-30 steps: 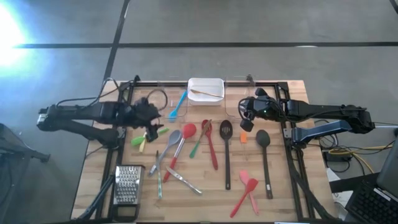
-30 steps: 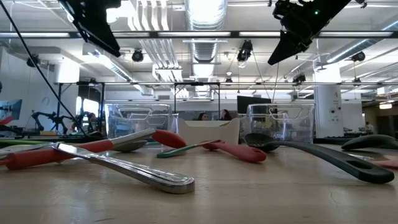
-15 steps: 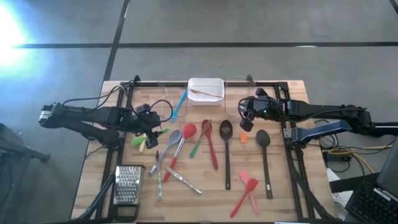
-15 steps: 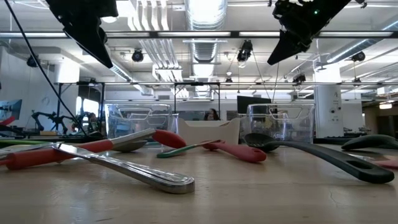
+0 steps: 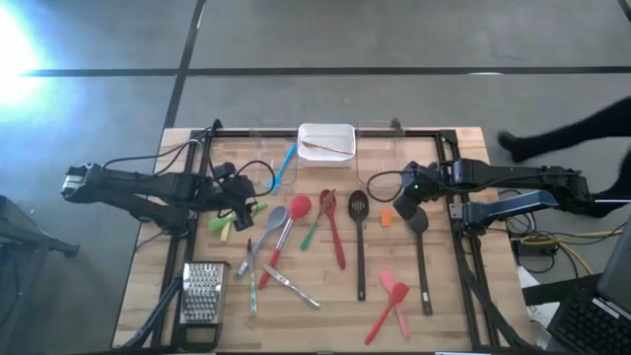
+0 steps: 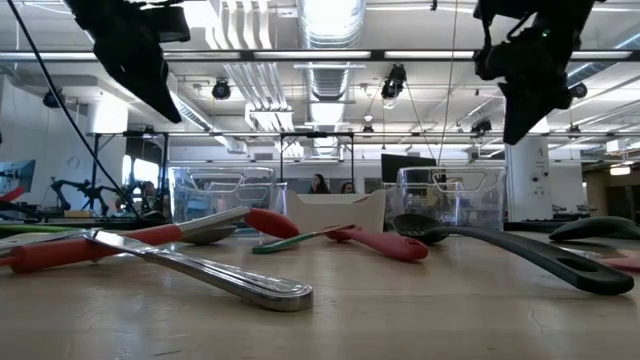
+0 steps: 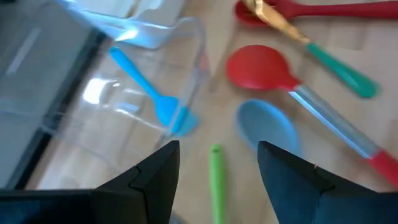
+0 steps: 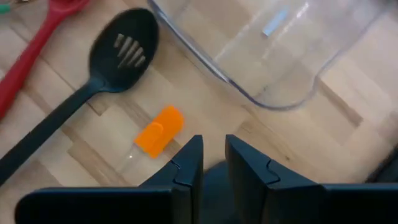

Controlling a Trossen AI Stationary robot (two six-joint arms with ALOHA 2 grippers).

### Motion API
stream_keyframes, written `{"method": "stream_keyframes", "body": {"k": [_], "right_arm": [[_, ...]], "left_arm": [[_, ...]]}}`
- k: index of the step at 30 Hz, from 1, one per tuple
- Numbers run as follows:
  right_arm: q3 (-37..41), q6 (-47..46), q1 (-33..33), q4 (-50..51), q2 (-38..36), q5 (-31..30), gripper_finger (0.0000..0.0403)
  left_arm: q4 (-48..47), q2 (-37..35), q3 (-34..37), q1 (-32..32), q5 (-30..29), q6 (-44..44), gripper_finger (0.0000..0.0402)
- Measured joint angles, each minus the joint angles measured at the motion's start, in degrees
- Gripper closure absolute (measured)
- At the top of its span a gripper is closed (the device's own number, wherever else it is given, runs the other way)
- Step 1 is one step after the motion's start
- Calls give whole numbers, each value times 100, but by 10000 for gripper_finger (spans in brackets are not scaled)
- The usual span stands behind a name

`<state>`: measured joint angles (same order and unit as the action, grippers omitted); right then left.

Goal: Pick & Place Kitchen Items
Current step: Put the right black serving spoon into the right transparent bin

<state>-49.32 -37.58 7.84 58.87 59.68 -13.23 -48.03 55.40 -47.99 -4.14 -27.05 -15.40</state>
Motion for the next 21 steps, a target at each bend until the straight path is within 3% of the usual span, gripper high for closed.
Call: {"method": "stream_keyframes", "body": {"k": [7, 13, 21], "right_arm": [[108, -583, -81, 45, 0, -27, 337], [417, -1706, -736, 67, -2, 26, 338], [641, -3278, -1656, 100, -2, 20, 323]], "left_arm": [[25, -4, 60, 0, -464, 21, 182], [117, -9, 60, 2, -1235, 243, 182], [855, -17, 57, 17, -1913, 1459, 192]]}}
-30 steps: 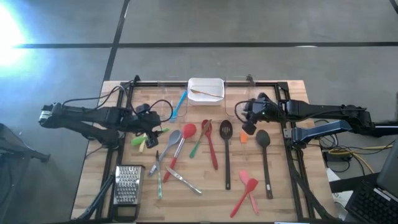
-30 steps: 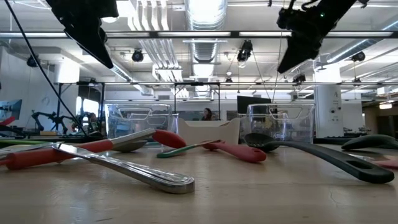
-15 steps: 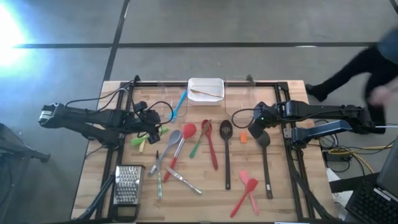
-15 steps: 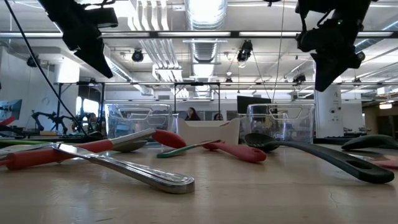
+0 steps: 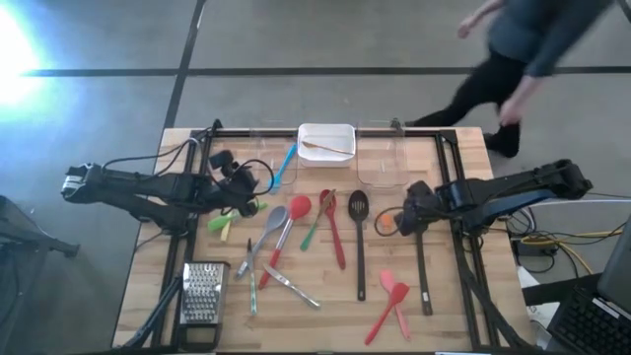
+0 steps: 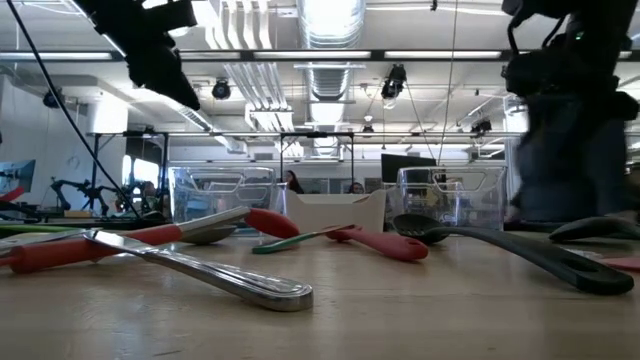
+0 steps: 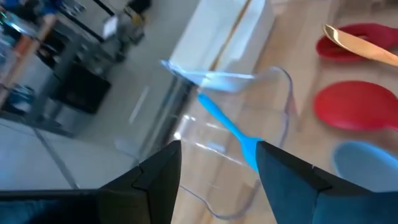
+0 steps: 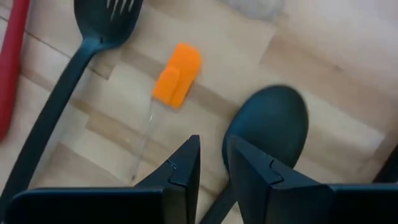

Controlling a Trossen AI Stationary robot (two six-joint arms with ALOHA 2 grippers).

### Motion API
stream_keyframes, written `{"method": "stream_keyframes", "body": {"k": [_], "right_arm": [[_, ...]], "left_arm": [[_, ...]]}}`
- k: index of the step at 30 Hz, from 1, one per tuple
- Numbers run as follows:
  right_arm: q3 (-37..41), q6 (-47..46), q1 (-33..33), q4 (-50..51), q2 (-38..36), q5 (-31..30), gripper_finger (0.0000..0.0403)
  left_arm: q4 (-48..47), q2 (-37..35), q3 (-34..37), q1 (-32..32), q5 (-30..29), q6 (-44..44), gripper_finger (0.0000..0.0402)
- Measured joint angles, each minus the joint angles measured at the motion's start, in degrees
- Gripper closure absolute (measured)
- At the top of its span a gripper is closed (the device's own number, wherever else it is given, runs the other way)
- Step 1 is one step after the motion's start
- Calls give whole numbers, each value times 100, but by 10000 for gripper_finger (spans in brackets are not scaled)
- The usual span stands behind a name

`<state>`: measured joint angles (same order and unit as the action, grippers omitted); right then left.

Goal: Pick & Place Kitchen Items
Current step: Put the right black serving spoon into the right transparent bin

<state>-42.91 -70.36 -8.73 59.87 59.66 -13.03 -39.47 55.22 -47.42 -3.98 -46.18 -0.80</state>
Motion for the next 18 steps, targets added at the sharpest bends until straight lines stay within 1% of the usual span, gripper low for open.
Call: {"method": "stream_keyframes", "body": {"k": [3, 7, 9, 12, 16, 18], "right_arm": [[75, -517, -369, 2, 0, 64, 317], [133, -1171, -812, 151, 2, 220, 308], [178, -1564, -1018, 243, -2, 221, 304], [322, -2184, -1366, 269, -2, 262, 297], [525, -2892, -1814, 232, 0, 539, 284], [594, -3198, -2025, 169, 0, 560, 277]], "left_arm": [[425, 0, 0, 37, -214, 516, 197], [1180, 1, 0, 95, -814, 1520, 203], [1486, 0, 0, 130, -948, 1907, 205], [1834, 2, 0, 259, -803, 2208, 205], [2007, 2, 0, 541, -180, 2412, 205], [2010, 2, 0, 634, 48, 2356, 205]]}}
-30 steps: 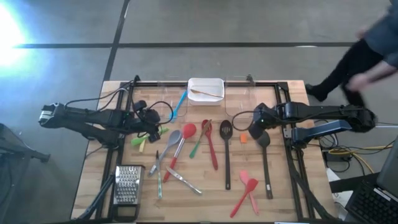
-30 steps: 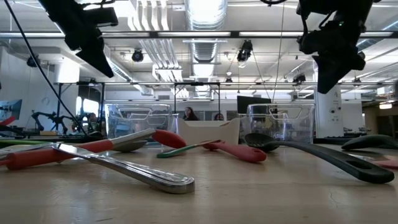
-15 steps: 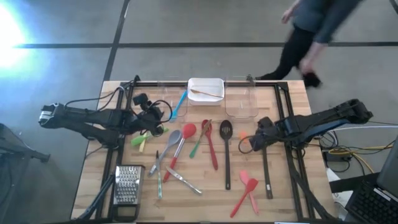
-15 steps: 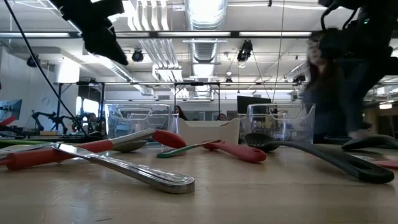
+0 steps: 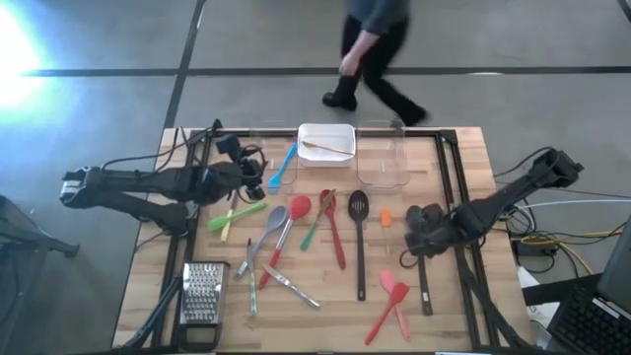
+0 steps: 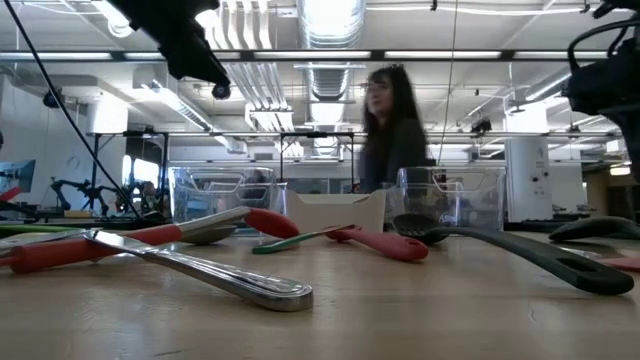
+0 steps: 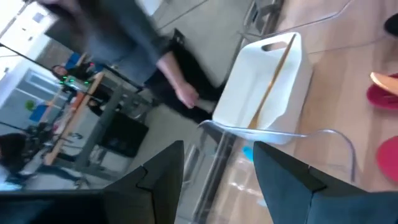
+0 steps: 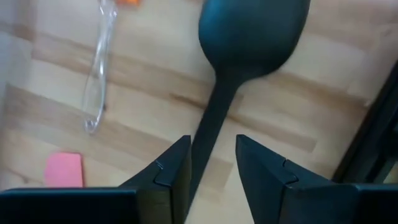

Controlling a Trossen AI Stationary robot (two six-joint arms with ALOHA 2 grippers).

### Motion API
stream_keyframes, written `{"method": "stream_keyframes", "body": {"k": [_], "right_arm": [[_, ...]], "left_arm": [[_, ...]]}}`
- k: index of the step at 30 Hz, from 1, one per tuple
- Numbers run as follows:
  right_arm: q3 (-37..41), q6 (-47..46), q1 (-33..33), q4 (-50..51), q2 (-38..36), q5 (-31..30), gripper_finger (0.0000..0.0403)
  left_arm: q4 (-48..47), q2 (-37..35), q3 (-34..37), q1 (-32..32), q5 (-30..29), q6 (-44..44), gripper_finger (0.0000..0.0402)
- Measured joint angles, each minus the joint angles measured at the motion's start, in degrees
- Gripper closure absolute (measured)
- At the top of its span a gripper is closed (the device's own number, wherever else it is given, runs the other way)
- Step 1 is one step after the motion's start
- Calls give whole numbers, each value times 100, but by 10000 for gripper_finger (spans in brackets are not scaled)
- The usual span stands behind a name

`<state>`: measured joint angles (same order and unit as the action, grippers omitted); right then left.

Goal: Pick & Place Kitchen Items
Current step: Put the right black serving spoon into the right transparent bin

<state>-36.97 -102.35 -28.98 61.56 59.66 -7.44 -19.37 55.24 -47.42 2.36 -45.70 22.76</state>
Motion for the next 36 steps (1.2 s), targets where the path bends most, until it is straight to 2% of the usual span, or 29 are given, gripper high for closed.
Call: {"method": "stream_keyframes", "body": {"k": [7, 15, 18, 23, 28, 30, 33, 36], "right_arm": [[322, -589, -439, -482, 82, -591, 251], [790, -773, -439, -797, 410, -644, 224], [952, -889, -428, -947, 591, -948, 223], [1182, -843, -402, -1554, 958, -1103, 231], [1207, -735, -406, -1623, 1300, -1167, 257], [1137, -605, -405, -1553, 1350, -1151, 285], [984, -418, -402, -1438, 1296, -1194, 349], [744, -321, -393, -1261, 1158, -1308, 356]], "left_arm": [[293, 13, 129, 27, 194, -294, 205], [436, 13, 184, 4, 337, -732, 205], [430, 13, 184, 6, 539, -954, 207], [435, 13, 186, 6, 911, -1366, 207], [435, 13, 188, 1, 926, -1739, 207], [430, 5, 188, 1, 925, -1757, 207], [414, -31, 190, -5, 925, -1752, 207], [365, -93, 192, -10, 924, -1820, 208]]}}
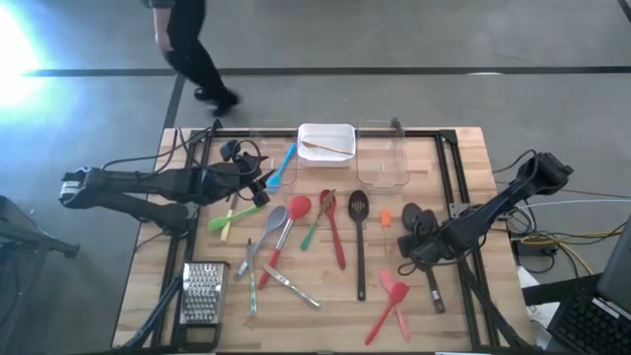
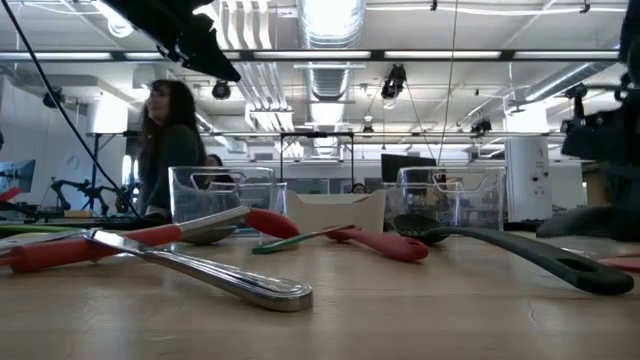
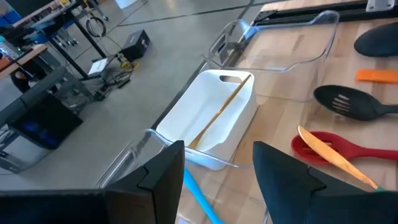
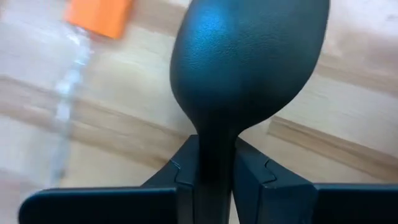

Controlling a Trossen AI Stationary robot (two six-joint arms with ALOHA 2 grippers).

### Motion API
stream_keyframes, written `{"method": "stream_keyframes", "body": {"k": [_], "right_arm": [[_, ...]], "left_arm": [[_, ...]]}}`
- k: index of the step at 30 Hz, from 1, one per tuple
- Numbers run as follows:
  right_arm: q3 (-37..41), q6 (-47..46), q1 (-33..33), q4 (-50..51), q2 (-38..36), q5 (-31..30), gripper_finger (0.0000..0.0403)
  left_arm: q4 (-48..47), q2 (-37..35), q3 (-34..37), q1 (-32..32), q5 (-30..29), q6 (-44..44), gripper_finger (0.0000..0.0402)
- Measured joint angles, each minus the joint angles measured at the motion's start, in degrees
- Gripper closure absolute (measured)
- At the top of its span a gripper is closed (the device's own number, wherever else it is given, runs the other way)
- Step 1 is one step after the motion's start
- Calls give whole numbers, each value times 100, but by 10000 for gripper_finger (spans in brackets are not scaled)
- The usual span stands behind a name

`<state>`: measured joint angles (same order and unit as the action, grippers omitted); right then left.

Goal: Pick & Place Kitchen Items
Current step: Put the right black serving spoon into the right transparent bin

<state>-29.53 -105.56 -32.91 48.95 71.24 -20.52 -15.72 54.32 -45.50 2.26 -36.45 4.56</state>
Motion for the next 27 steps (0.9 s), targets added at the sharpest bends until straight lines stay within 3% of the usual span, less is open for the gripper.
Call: {"method": "stream_keyframes", "body": {"k": [2, 4, 8, 12, 17, 27], "right_arm": [[-200, 89, -4, 325, -106, -19, 358], [-491, 63, -9, 820, -216, -17, 388], [-1302, -112, 5, 2129, -556, -51, 392], [-2318, -109, -14, 3165, -751, -748, 392], [-3312, 1289, 238, 3285, -780, -1829, 392], [-4452, 4425, 1780, 3273, -951, -1408, 392]], "left_arm": [[-35, -44, 0, -17, 0, -20, 209], [-47, -104, 0, -35, 0, -17, 209], [-264, -290, 0, -66, 0, -23, 209], [-280, -427, 0, -66, 0, -140, 209], [-293, -473, 2, -66, 149, -358, 209], [-595, -704, 188, -138, 145, -1119, 209]]}}
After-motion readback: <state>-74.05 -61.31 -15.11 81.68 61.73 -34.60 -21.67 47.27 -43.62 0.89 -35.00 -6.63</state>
